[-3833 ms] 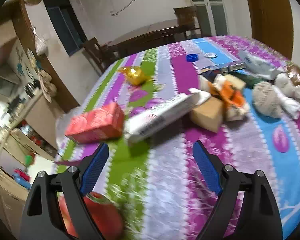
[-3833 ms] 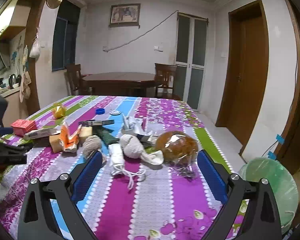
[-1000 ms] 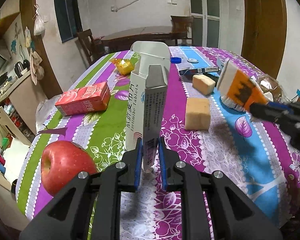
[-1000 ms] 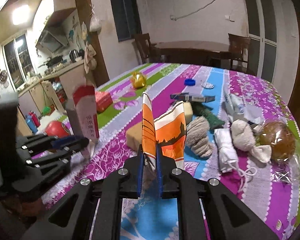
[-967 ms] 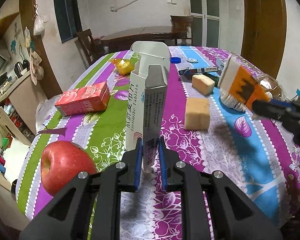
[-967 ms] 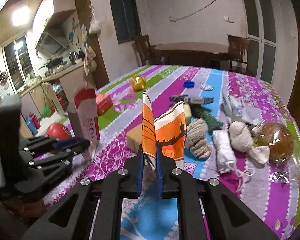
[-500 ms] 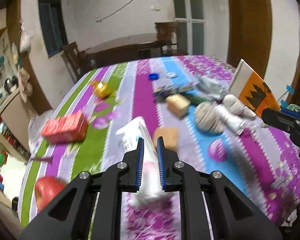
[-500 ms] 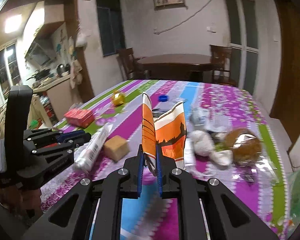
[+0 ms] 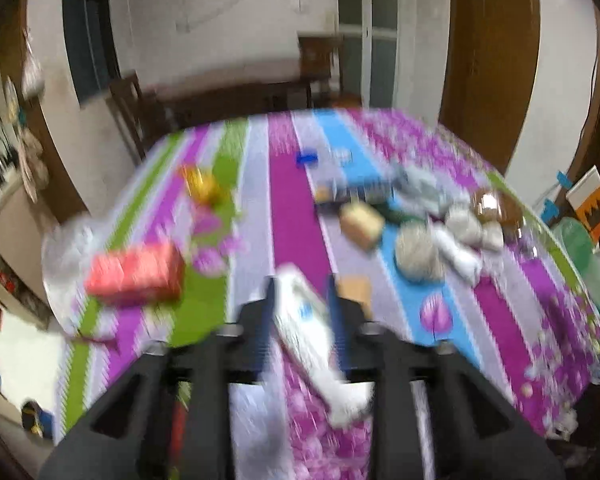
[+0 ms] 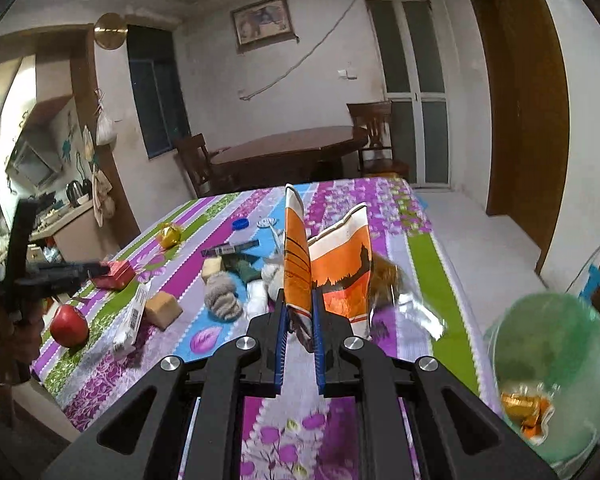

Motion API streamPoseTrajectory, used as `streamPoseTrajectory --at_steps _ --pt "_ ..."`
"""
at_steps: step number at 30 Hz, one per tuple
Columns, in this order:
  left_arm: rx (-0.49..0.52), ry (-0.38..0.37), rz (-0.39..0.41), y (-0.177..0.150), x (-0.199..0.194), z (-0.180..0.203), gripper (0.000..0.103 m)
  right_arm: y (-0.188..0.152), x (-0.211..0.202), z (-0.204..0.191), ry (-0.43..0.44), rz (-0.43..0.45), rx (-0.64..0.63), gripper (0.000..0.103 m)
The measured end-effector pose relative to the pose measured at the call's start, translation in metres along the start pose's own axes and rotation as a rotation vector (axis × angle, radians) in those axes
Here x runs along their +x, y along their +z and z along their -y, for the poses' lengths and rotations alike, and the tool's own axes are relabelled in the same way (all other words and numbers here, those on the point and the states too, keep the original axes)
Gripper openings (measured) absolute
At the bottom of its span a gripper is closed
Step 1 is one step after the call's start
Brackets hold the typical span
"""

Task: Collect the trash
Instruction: 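Regrip the white medicine box with the left tool, lifting it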

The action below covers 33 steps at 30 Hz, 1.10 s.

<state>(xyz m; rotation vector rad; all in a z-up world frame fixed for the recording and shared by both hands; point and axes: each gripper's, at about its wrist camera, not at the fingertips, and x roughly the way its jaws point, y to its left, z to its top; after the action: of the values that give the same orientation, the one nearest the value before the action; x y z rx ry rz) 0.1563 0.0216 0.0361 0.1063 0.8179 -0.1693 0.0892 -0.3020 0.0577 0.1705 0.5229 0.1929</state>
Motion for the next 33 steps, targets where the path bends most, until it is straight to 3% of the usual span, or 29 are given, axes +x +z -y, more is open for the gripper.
streamPoseTrajectory --at_steps 2,4,7,8,9,11,18,26,33 --pt "-0.02 -0.064 -0.037 -0.012 0.011 0.004 0.075 -0.01 0.0 0.005 -0.004 -0.014 0.005 0.013" --pt "-0.021 -0.071 -0.042 -0.019 0.022 0.015 0.079 -0.02 0.002 0.006 0.005 -0.032 0.014 0.013" --pt "-0.03 0.002 -0.069 -0.024 0.039 0.023 0.081 -0.027 0.011 -0.003 0.021 -0.053 0.027 0.013" --pt "-0.036 0.019 -0.091 -0.026 0.045 0.022 0.079 -0.029 0.012 -0.004 0.023 -0.055 0.025 0.013" --pt "-0.05 0.019 -0.118 -0.029 0.052 0.02 0.068 -0.03 0.014 -0.009 0.023 -0.055 0.02 0.013" --pt "-0.072 0.006 -0.147 -0.034 0.06 0.015 0.064 -0.032 0.013 -0.011 0.023 -0.055 0.015 0.013" --pt "-0.103 -0.015 -0.097 -0.038 0.046 0.006 0.04 -0.033 0.017 -0.009 0.027 -0.063 0.034 0.013" --pt "-0.076 0.034 0.029 -0.022 0.004 0.012 0.038 -0.03 0.016 -0.01 0.043 -0.045 0.042 0.013" --pt "0.041 -0.015 0.141 0.017 -0.019 0.057 0.038 -0.016 -0.002 0.0 -0.016 -0.001 0.011 0.012"
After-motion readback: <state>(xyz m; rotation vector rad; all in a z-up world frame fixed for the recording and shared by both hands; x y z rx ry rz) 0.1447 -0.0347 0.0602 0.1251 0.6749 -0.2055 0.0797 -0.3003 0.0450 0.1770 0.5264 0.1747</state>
